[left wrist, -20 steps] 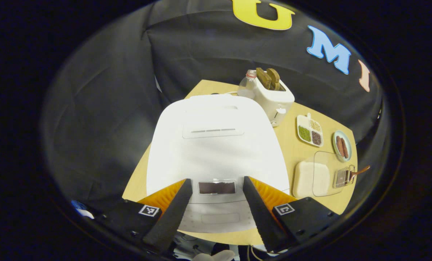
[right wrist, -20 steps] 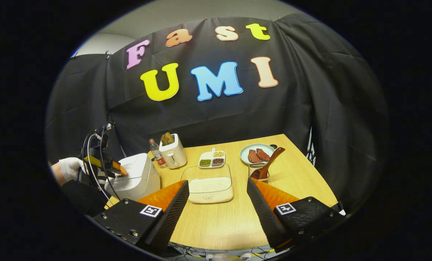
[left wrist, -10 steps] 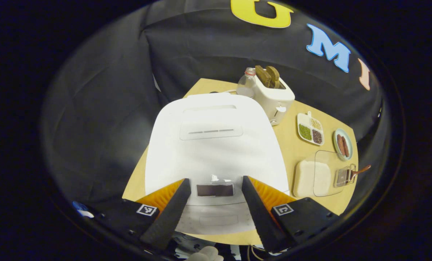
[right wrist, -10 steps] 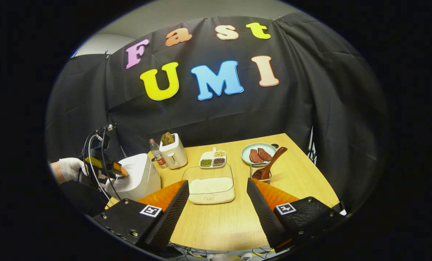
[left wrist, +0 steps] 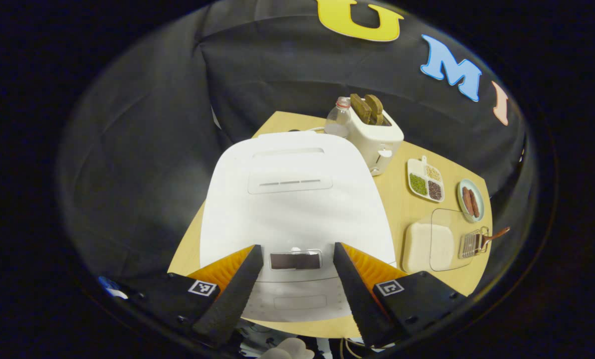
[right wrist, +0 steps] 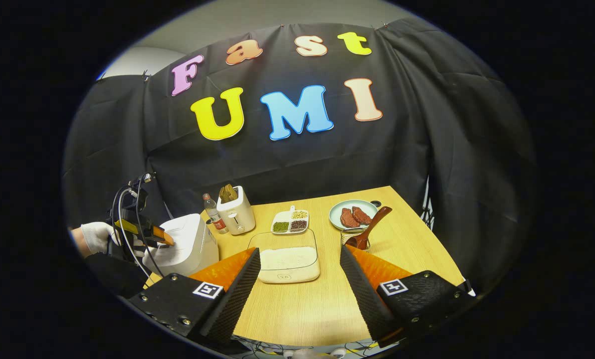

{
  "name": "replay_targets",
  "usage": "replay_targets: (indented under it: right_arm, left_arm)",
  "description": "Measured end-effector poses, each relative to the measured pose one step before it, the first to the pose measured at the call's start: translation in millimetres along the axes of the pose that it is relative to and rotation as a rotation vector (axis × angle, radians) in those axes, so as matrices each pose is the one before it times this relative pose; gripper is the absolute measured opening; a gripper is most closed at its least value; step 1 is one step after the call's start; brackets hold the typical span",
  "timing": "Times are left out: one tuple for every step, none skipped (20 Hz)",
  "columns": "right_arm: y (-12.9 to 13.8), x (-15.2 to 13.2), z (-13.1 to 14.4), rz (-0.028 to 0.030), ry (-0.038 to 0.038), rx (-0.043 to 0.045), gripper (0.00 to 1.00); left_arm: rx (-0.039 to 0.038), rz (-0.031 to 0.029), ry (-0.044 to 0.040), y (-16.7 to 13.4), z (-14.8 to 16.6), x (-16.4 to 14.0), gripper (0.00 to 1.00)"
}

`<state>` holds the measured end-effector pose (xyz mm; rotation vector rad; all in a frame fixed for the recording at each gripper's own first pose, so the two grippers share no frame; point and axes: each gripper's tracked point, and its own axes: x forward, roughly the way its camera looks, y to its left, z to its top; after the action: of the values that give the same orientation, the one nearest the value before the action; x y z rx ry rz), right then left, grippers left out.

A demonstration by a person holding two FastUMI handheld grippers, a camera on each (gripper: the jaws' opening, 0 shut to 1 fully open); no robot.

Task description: Close the left gripper, press the button to open the rice cooker; take a wooden spoon from the chopstick holder with the right hand, scoop a spoonful of rice and pour it into the rice cooker, then put the wooden spoon back into the chopstick holder.

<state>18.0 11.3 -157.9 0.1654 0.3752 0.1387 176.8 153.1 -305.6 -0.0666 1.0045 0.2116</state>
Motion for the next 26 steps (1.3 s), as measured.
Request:
replay_targets:
  right_arm:
    - [0.53,-0.03,2.58,0.00268,-0.00522,-0.00402,0.98]
    - [0.5,-0.84,2.07,-0.00153,-0.00704,-0.00616,0.98]
    - [0.89,-0.89,4.75,0.00218,-0.01131,-0.00233,0.98]
    - [0.4,-1.45,4.33,0.00053,-0.01164,-0.00195,0.99]
    - [1.48,-1.05,7.12,0.00086,-0.01893,-0.00148,0.98]
    - [0.77,-0.38,3.44,0.00157,-0.0093,-0.00646,0.99]
    - [0.44,-0.48,3.46,-0.00168,-0.00556,-0.00607,0.98]
    - [0.0,-1.2,4.79,-0.00347,-0.01454,-0.00213,0.98]
    - [-0.05,-2.07,5.81,-0.00186,-0.01435,-0.00062,0.98]
    - [0.89,-1.15,7.32,-0.00227,-0.02524,0.0,0.98]
    - [0.73,-1.33,7.75,-0.00406,-0.01693,-0.00726,0.98]
    - [0.12,-0.66,3.53,-0.00246,-0.01314,-0.01435,0.98]
    - [0.5,-1.54,5.78,-0.00833,-0.01812,-0.00508,0.98]
    - [-0.97,-1.55,8.45,-0.00563,-0.02718,-0.00553,0.98]
    - [0.27,-1.8,7.2,-0.00647,-0.02259,0.00286,0.98]
    - [1.77,-0.76,5.81,0.00015,-0.01907,0.00179,0.98]
    - [1.19,-1.84,6.16,-0.0051,-0.01794,-0.0138,0.93]
    - [-1.11,-0.79,5.73,-0.00971,-0.01786,-0.01208,0.93]
    - [-0.12,-2.21,6.7,-0.00702,-0.02189,-0.01083,0.98]
    - [2.45,-1.45,5.61,-0.00123,-0.02012,-0.00423,0.98]
    - [2.25,-1.95,6.78,0.00156,-0.01878,0.00065,0.93]
    - [1.18,-1.07,5.31,-0.00277,-0.02104,-0.00524,0.93]
    - [0.56,-1.77,5.34,-0.00164,-0.0142,-0.0067,0.98]
    - [0.21,-1.11,4.41,-0.00258,-0.01402,0.00067,0.98]
    - [0.57,-0.47,5.62,0.00141,-0.01276,0.00401,0.98]
    - [1.66,-0.95,1.15,0.00369,-0.00428,0.00586,0.98]
  left_arm:
    - [0.00752,0.00417,-0.05867,-2.1,10.31,-10.2,0.99]
    - [0.01009,0.00108,-0.05505,-4.35,13.86,-11.85,1.0]
    - [0.00692,0.00121,-0.06915,-3.94,16.34,-13.57,0.99]
    - [0.00301,-0.01125,-0.07225,-5.93,18.93,-14.15,0.98]
    - [0.00678,0.00204,-0.07096,-2.34,20.01,-19.16,0.99]
    - [0.00097,-0.00928,-0.08544,-4.14,23.76,-16.49,0.99]
    - [-0.00034,-0.00118,-0.0718,-3.69,19.59,-19.06,0.99]
    - [0.00181,-0.00827,-0.06544,-5.57,19.85,-16.51,0.99]
    - [0.00774,-0.00592,-0.06269,-5.47,17.67,-18.61,0.99]
    - [0.00993,-0.01505,-0.06396,-6.4,16.61,-14.44,0.99]
    - [0.00731,-0.01357,-0.05704,-9.38,15.04,-14.12,0.99]
    - [0.00944,-0.00947,-0.04579,-6.14,14.96,-12.89,0.99]
    - [0.00701,-0.01571,-0.04472,-8.08,15.14,-15.19,1.0]
    - [0.00253,-0.00393,-0.04161,-3.35,14.11,-15.13,1.0]
    - [0.00095,-0.00808,-0.04421,-1.79,15.4,-16.63,1.0]
    - [0.00401,-0.00321,-0.03801,-2.25,13.16,-13.44,1.0]
    - [-0.00096,-0.00561,-0.03428,-2.5,8.06,-12.77,1.0]
    - [-0.01288,-0.0068,-0.02774,-2.24,10.12,-11.22,1.0]
    - [-0.00772,-0.01114,0.00011,-1.93,4.27,-14.32,1.0]
    - [-0.00109,-0.00259,-0.01022,-0.08,3.87,-12.04,1.0]
    - [-0.00746,-0.00181,-0.01138,-5.98,-1.58,-19.0,1.0]
    - [-0.01018,-0.00777,-0.00553,-3.23,-1.33,-11.65,1.0]
    - [-0.00549,0.00116,-0.00022,-1.23,-5.18,-12.29,1.0]
    - [-0.00273,-0.00425,0.00003,-0.8,-2.94,-5.81,1.0]
    - [0.01133,0.00221,-0.00268,3.24,-1.72,-5.04,1.0]
    - [-0.00251,-0.00786,0.00156,-1.2,-2.54,-3.59,1.0]
